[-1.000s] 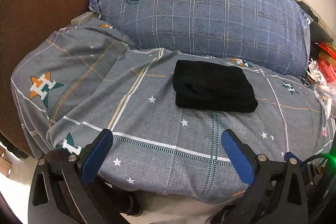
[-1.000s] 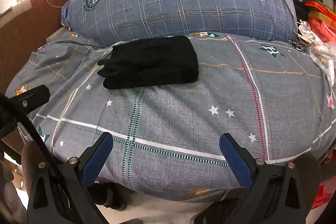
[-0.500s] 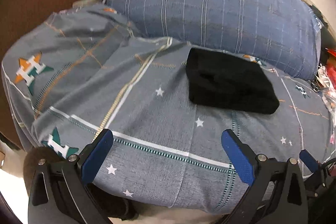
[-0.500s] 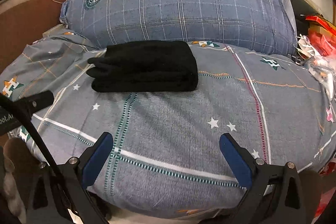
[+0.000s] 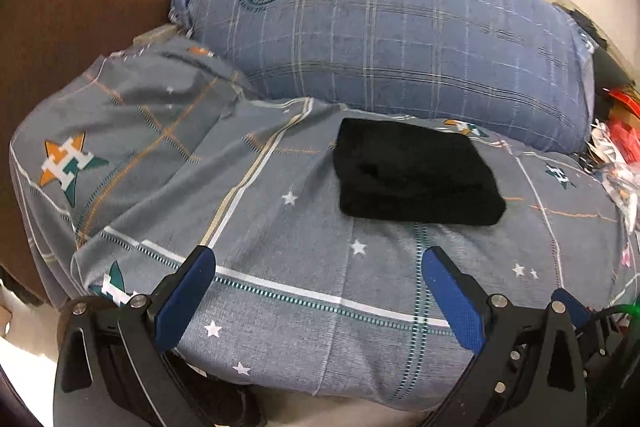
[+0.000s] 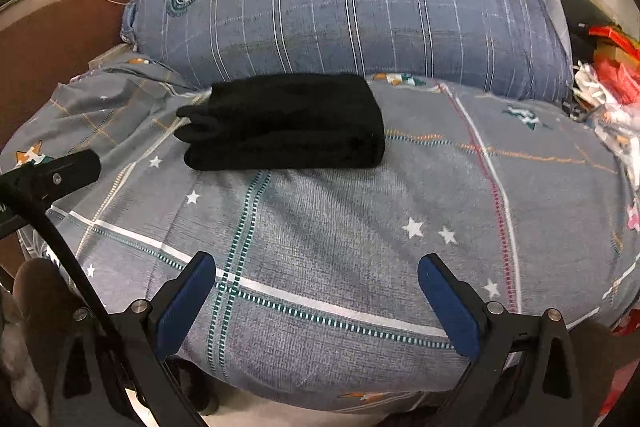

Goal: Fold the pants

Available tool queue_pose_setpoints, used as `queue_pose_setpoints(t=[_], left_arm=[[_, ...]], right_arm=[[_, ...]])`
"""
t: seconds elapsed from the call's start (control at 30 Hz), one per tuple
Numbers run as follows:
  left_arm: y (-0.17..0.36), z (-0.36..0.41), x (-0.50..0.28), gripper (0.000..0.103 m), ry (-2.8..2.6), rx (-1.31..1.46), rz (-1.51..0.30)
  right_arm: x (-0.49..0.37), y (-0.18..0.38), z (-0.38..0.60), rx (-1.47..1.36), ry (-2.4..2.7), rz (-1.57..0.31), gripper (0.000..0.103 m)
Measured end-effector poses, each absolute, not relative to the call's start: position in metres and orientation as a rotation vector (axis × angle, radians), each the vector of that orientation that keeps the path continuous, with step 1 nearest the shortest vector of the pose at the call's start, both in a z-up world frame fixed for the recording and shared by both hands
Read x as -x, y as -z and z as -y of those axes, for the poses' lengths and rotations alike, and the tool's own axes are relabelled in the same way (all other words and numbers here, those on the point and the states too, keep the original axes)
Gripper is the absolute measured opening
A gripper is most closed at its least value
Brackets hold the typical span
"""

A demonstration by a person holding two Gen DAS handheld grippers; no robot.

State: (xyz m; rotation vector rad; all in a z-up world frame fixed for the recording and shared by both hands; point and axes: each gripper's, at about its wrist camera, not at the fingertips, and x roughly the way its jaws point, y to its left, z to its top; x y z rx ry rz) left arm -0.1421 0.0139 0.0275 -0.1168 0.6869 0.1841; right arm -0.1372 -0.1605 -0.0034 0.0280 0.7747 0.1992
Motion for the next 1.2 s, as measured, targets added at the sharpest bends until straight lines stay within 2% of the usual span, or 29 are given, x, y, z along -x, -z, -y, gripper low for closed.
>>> queue_pose_setpoints(t=[0.23, 0.9, 1.2], left_arm=[[-0.034, -0.001, 0.148, 0.103, -0.168, 0.075, -0.681], [-0.003, 0.0, 0.131, 0.103, -0.156, 0.097, -0.823], [-0.011, -0.025, 0.09, 0.103, -0.085, 0.15, -0.847]], right_arm=[[0.142, -0.003, 0.163, -0.037, -0.216, -0.757, 0.103], [0.132, 0.014, 0.166, -0.058, -0.223, -0.821, 0.103], [0.108, 0.0, 0.192, -0.103, -0.227, -0.809, 0.103]])
